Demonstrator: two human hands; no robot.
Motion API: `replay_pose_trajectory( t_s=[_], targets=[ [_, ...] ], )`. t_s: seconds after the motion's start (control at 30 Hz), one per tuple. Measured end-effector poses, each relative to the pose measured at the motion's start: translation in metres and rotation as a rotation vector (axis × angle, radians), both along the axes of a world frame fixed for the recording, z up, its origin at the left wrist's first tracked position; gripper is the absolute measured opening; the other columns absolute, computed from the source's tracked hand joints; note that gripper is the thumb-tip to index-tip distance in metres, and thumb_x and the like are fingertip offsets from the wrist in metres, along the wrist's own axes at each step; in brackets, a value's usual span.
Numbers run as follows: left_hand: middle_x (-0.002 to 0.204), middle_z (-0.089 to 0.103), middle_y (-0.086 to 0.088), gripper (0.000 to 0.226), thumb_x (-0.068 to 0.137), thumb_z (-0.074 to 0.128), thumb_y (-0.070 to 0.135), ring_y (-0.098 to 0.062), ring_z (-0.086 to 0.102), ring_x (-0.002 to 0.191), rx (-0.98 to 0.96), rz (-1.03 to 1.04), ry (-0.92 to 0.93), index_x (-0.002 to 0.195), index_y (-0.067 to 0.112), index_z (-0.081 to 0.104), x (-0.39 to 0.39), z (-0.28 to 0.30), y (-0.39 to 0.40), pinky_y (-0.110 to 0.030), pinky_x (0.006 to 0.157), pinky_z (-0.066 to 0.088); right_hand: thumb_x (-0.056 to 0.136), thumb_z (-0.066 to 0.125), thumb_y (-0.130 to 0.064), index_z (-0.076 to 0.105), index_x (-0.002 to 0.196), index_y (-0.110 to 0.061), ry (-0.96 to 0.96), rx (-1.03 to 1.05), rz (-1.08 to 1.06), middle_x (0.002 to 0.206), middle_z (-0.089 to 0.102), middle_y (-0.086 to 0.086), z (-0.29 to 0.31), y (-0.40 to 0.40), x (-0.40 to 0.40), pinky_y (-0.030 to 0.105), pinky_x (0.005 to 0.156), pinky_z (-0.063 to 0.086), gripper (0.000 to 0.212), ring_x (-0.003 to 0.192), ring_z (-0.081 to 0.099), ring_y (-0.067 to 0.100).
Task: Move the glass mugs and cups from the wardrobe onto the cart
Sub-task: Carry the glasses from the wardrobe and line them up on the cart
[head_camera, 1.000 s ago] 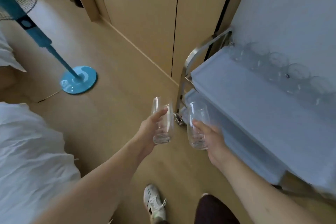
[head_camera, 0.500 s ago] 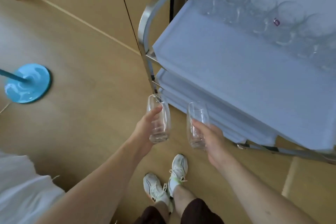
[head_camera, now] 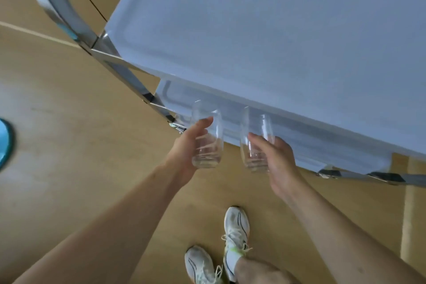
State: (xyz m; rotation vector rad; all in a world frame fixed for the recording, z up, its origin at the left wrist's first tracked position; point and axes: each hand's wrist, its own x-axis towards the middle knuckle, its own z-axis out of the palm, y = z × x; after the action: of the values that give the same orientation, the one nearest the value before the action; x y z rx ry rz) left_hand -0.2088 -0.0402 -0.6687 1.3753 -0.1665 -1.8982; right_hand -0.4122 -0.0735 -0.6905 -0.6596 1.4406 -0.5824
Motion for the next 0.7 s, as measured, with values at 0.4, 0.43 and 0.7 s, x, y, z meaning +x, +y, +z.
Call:
replay_pose_trajectory(
  t_s=[0.4,0.43,0.7],
  targets=[
    [0.079,0.064,-0.005,0.057,0.069,0.081,0.051,-0.025,0.065,0.06,-0.245,0.064,-0.168,0.103,0.012,0.056,0.013,-0.085,-0.099,-0.034,0.059,0.053,0.055,0.089,-0.048,0.064,0.109,0.002,-0.154,-0.423,-0.134,0.079,0.071,0.008,-0.071,-0.081,0.012,0.036,0.055,0.053,0.077,0.067,0.067,0.027],
    [0.086,0.066,-0.007,0.062,0.069,0.081,0.053,-0.027,0.068,0.066,-0.277,0.061,-0.188,0.109,0.011,0.058,0.01,-0.088,-0.106,-0.037,0.063,0.055,0.055,0.088,-0.048,0.063,0.11,0.003,-0.166,-0.468,-0.132,0.079,0.072,0.005,-0.074,-0.087,0.013,0.035,0.055,0.053,0.078,0.066,0.067,0.026],
    [0.099,0.074,-0.008,0.083,0.054,0.084,0.059,-0.03,0.074,0.083,-0.586,0.03,-0.271,0.118,0.012,0.064,-0.007,-0.112,-0.139,-0.045,0.077,0.057,0.053,0.09,-0.05,0.062,0.118,-0.006,-0.149,-0.75,-0.142,0.076,0.07,0.004,-0.099,-0.115,0.003,0.04,0.057,0.057,0.083,0.07,0.07,0.027]
  ],
)
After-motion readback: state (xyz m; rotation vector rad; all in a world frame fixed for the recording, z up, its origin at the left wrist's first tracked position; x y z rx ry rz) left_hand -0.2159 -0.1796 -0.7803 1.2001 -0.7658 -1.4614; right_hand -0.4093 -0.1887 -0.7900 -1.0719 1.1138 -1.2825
